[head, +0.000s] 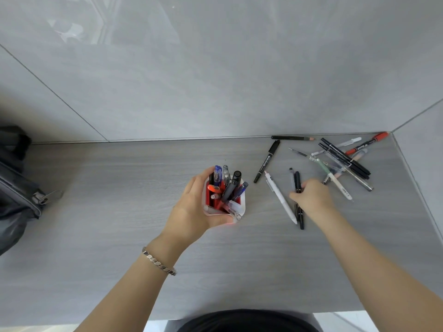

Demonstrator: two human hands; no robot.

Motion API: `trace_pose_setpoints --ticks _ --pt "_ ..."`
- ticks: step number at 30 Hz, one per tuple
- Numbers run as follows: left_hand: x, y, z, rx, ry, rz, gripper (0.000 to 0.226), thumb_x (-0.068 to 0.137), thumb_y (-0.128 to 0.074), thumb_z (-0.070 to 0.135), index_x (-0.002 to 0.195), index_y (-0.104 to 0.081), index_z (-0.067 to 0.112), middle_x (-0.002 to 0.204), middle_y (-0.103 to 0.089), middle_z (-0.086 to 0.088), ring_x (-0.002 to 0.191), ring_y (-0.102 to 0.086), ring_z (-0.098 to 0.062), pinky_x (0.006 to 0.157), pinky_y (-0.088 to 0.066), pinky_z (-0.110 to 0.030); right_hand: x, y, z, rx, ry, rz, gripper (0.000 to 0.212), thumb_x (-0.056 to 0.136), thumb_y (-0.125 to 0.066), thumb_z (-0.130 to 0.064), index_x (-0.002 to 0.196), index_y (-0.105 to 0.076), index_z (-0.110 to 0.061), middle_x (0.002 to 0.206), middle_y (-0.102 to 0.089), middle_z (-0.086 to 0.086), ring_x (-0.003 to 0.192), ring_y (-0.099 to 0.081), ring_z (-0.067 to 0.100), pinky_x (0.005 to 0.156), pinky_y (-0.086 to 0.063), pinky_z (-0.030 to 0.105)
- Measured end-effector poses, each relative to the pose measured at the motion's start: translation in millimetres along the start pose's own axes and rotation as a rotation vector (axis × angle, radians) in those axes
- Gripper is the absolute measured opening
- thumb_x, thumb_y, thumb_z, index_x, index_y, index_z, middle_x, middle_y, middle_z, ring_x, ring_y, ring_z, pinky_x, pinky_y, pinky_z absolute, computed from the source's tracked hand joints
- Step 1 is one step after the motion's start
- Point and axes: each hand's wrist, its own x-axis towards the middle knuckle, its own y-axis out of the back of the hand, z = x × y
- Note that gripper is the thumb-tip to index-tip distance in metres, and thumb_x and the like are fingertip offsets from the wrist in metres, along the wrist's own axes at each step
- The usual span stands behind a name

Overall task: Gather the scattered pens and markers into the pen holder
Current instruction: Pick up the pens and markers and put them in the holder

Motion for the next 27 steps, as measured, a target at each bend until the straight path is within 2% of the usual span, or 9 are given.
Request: trace_pose_setpoints --ticks 3,6,8,11,14,18,21,24,27 --pt "-1 0 -2 -0.008 0.004 0.007 0.097 0.053 -0.085 0.034 0.126 -0.024 0.051 0.113 -0.035 0.039 0.102 -0.034 0.029 0.082 -0.031 -0.006 0 2 2 0.009 -0.006 -0.014 0.035 0.076 -0.064 -0.009 0.049 -0.041 -0.005 0.048 -0.044 0.01 0.063 -0.051 0.032 0.047 -0.03 0.03" --pt "-1 0 -1 -0.007 0.0 0.009 0.099 0.054 -0.084 0.033 0.133 -0.025 0.042 0.111 -0.033 0.039 0.104 -0.038 0.02 0.082 -0.029 -0.005 -7 11 8 0.056 0.004 -0.051 0.04 0.078 -0.06 -0.009 0.045 -0.038 -0.009 0.05 -0.05 0.012 0.065 -0.058 0.034 0.05 -0.035 0.028" --pt "-2 0 0 -0.003 -0.006 0.011 0.099 0.055 -0.084 0.031 0.134 -0.025 0.039 0.11 -0.032 0.039 0.107 -0.038 0.01 0.083 -0.029 -0.007 -18 26 6 0.2 0.013 -0.075 0.034 0.082 -0.055 -0.009 0.049 -0.048 -0.009 0.056 -0.056 0.014 0.063 -0.058 0.03 0.054 -0.039 0.028" --pt "-2 0 1 -0.015 -0.008 0.015 0.1 0.055 -0.084 0.03 0.135 -0.025 0.038 0.112 -0.034 0.035 0.11 -0.037 0.007 0.09 -0.031 -0.018 -48 51 -8 0.652 0.036 -0.181 0.024 0.091 -0.05 -0.011 0.069 -0.055 -0.013 0.07 -0.062 0.006 0.058 -0.051 0.012 0.055 -0.041 0.024" --pt "-2 0 0 -0.022 -0.01 0.021 0.1 0.054 -0.084 0.031 0.135 -0.025 0.039 0.12 -0.038 0.024 0.111 -0.038 0.006 0.091 -0.033 -0.021 -77 65 -19 0.888 0.074 -0.214 0.018 0.092 -0.051 -0.017 0.075 -0.053 -0.021 0.057 -0.064 -0.007 0.047 -0.05 -0.002 0.049 -0.038 0.015" --pt "-3 -1 1 -0.019 -0.016 0.022 0.1 0.054 -0.084 0.033 0.135 -0.025 0.038 0.122 -0.038 0.021 0.112 -0.039 0.004 0.092 -0.034 -0.023 -97 67 -25 1.081 0.085 -0.237 0.024 0.09 -0.051 -0.008 0.076 -0.052 -0.026 0.054 -0.067 -0.01 0.041 -0.047 -0.002 0.038 -0.029 0.011" --pt "-3 -1 1 -0.028 -0.011 0.019 0.1 0.054 -0.084 0.033 0.135 -0.025 0.039 0.122 -0.037 0.022 0.112 -0.038 0.005 0.093 -0.033 -0.023 -106 64 -29 1.08 0.155 -0.287 0.03 0.089 -0.047 0.003 0.083 -0.06 -0.023 0.058 -0.068 -0.01 0.041 -0.046 0.0 0.039 -0.028 0.013" --pt "-3 -1 1 -0.026 -0.018 0.018 0.101 0.055 -0.084 0.032 0.136 -0.025 0.037 0.122 -0.037 0.021 0.112 -0.037 0.006 0.093 -0.031 -0.02 -112 62 -34 0.995 0.251 -0.334 0.029 0.089 -0.048 0.003 0.091 -0.064 -0.021 0.065 -0.072 -0.008 0.046 -0.05 0.002 0.042 -0.033 0.013" --pt "-3 -1 1 -0.03 -0.024 0.015 0.101 0.055 -0.084 0.031 0.136 -0.025 0.036 0.122 -0.037 0.019 0.113 -0.036 0.005 0.093 -0.03 -0.019 -117 58 -38 0.9 0.455 -0.205 0.03 0.085 -0.054 0.005 0.088 -0.064 -0.024 0.07 -0.073 -0.011 0.048 -0.053 0.002 0.049 -0.042 0.013"
